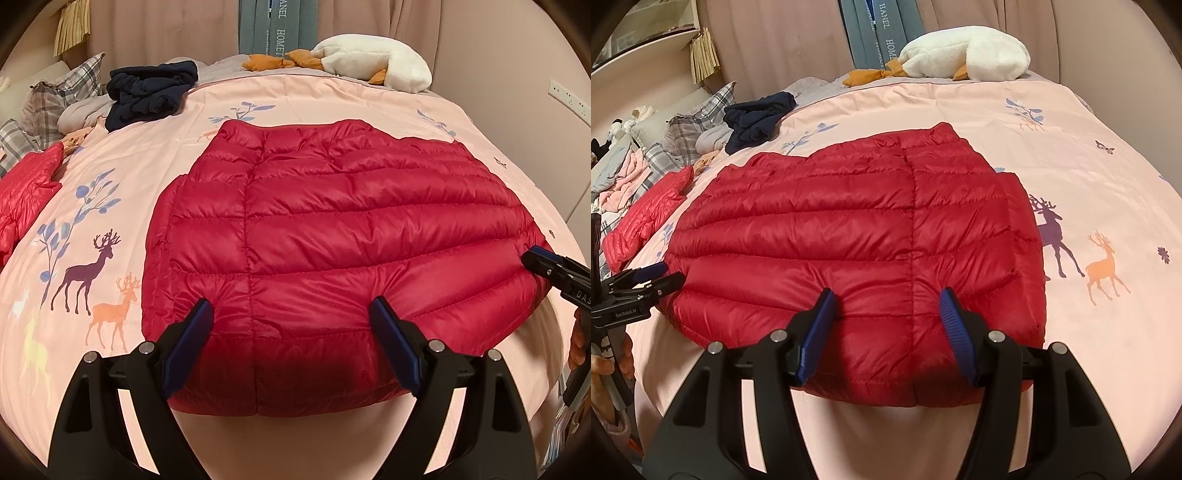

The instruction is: Fold large clothes

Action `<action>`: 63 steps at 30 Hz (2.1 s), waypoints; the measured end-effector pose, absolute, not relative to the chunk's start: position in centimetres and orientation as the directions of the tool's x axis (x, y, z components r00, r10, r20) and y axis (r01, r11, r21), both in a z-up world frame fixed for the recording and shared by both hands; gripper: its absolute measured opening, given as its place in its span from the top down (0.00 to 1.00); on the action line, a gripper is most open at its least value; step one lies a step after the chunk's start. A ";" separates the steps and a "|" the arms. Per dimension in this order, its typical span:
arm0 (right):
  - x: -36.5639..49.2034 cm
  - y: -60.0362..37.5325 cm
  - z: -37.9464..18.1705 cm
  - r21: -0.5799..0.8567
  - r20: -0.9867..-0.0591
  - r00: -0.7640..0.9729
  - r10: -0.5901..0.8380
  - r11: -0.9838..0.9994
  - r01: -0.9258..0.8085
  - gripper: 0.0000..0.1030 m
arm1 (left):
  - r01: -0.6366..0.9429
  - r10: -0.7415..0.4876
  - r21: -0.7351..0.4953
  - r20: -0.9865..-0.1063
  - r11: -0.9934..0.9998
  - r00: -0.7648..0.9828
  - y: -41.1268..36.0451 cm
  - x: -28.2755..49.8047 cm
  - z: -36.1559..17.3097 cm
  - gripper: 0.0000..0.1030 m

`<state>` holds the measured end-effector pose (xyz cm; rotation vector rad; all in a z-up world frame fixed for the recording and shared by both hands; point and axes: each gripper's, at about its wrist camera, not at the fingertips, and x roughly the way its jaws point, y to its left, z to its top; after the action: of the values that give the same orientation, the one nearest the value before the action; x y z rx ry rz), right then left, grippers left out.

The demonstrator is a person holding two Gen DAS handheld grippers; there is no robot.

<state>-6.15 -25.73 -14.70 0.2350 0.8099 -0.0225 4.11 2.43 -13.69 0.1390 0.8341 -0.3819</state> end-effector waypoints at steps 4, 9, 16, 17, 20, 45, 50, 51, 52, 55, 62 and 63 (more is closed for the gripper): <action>-6.3 -25.8 -14.8 0.201 -0.720 0.690 0.072 0.974 0.108 0.42 | 0.382 -0.273 -0.028 -0.747 0.924 0.606 2.6 3.9 -13.8 0.15; -6.7 -26.0 -14.8 0.202 -0.721 0.689 0.073 0.973 0.108 0.42 | 0.379 -0.269 -0.027 -0.751 0.925 0.603 2.8 3.6 -13.9 0.15; -7.1 -26.2 -14.7 0.204 -0.722 0.688 0.072 0.973 0.111 0.42 | 0.376 -0.270 -0.032 -0.752 0.926 0.602 3.2 3.3 -14.0 0.15; -7.1 -26.2 -14.7 0.203 -0.722 0.688 0.073 0.973 0.111 0.42 | 0.375 -0.270 -0.032 -0.752 0.926 0.602 3.2 3.3 -13.9 0.15; -7.5 -26.5 -14.6 0.202 -0.723 0.687 0.072 0.973 0.110 0.42 | 0.377 -0.269 -0.030 -0.752 0.926 0.601 3.5 3.1 -13.9 0.15; -8.2 -29.7 -9.4 0.221 -0.625 0.781 0.006 0.960 0.169 0.28 | 0.296 -0.299 -0.126 -0.683 0.947 0.666 5.7 4.9 -10.0 0.15; -5.8 -27.1 -9.3 0.219 -0.619 0.783 0.057 0.970 0.102 0.20 | 0.353 -0.331 -0.109 -0.668 0.929 0.667 2.5 5.4 -9.4 0.15; -5.2 -26.5 -9.3 0.212 -0.619 0.783 0.061 0.973 0.091 0.19 | 0.363 -0.334 -0.101 -0.668 0.926 0.665 1.8 5.6 -9.3 0.15; -4.6 -26.1 -9.3 0.208 -0.619 0.783 0.066 0.975 0.082 0.18 | 0.371 -0.336 -0.096 -0.669 0.924 0.663 1.2 5.7 -9.4 0.15; -3.0 -25.0 -9.4 0.207 -0.626 0.776 0.076 0.976 0.072 0.16 | 0.388 -0.333 -0.074 -0.675 0.919 0.658 -0.6 6.4 -9.6 0.11; 0.2 -24.3 -11.6 0.206 -0.693 0.716 0.084 0.975 0.085 0.15 | 0.365 -0.307 -0.081 -0.721 0.928 0.622 -2.4 9.1 -11.1 0.04; 0.5 -24.4 -12.3 0.198 -0.715 0.695 0.076 0.975 0.098 0.14 | 0.363 -0.305 -0.083 -0.728 0.928 0.614 -2.4 9.3 -11.4 0.04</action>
<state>0.49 -24.42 -12.34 0.2285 0.8038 -0.0124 9.32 -2.43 -11.37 0.0752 0.8244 -0.3855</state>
